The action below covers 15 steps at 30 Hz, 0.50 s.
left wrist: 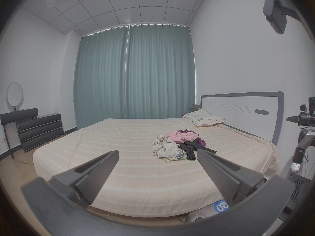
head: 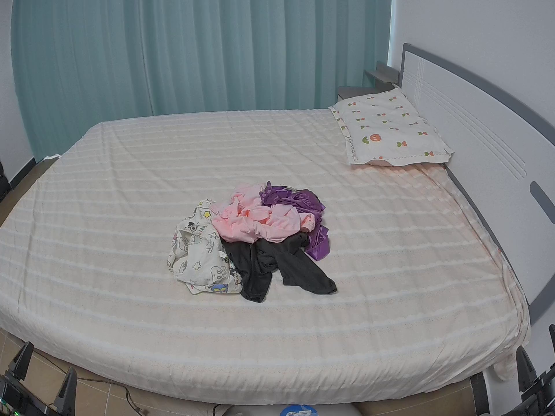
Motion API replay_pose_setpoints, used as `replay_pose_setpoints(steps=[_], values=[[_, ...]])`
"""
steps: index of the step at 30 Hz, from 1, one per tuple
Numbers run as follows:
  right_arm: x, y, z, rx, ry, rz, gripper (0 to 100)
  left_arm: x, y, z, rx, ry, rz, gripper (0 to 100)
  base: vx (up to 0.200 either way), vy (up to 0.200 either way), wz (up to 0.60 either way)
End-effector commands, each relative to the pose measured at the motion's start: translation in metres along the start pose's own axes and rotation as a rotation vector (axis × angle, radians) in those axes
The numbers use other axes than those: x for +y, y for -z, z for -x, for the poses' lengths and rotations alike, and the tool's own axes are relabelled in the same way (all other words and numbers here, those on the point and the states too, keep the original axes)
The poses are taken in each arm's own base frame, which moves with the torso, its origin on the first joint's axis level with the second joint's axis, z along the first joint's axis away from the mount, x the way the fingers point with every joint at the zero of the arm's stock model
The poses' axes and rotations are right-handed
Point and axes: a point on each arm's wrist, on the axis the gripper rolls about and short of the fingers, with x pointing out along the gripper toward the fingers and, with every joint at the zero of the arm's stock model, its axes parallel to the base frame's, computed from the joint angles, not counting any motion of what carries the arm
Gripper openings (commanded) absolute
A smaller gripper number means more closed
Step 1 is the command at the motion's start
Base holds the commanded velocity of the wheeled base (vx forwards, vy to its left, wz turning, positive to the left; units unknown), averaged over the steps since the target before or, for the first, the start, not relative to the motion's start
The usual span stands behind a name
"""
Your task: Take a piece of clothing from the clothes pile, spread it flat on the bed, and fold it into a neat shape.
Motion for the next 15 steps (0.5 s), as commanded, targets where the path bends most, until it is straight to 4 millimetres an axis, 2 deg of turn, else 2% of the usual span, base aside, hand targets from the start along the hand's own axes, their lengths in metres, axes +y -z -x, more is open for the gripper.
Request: replay_pose_setpoints(steps=[1,5,6,7,8,9,10,11,12,15], values=[[0.0,0.005,0.0,0.003,0.001,-0.006,100,0.0,0.004,0.0,-0.001,0.0,0.0,100,0.0,0.0,0.0],[0.0,0.004,0.0,-0.005,-0.002,0.0,100,0.0,0.004,0.0,-0.001,0.0,0.0,100,0.0,0.0,0.0],[0.0,-0.002,0.001,-0.017,-0.01,-0.006,100,0.0,0.004,0.0,-0.001,0.0,0.0,100,0.0,0.0,0.0],[0.001,-0.023,0.005,-0.07,-0.023,-0.019,100,0.0,0.004,0.0,-0.001,0.0,0.0,100,0.0,0.0,0.0],[0.001,-0.023,0.005,-0.07,-0.023,-0.019,100,0.0,0.004,0.0,-0.001,0.0,0.0,100,0.0,0.0,0.0],[0.003,-0.064,0.005,-0.083,-0.065,-0.062,100,0.0,0.004,0.0,-0.001,0.0,0.0,100,0.0,0.0,0.0],[0.003,-0.065,0.003,-0.063,-0.072,-0.067,100,0.0,0.004,0.0,-0.001,0.0,0.0,100,0.0,0.0,0.0],[0.004,-0.063,-0.011,0.08,-0.126,-0.068,100,0.0,0.004,0.0,-0.001,0.0,0.0,100,0.0,0.0,0.0],[0.004,-0.064,-0.014,0.109,-0.143,-0.071,100,0.0,0.004,0.0,-0.001,0.0,0.0,100,0.0,0.0,0.0],[0.007,-0.07,-0.056,0.336,-0.252,-0.132,100,0.0,0.004,0.0,-0.001,0.0,0.0,100,0.0,0.0,0.0]])
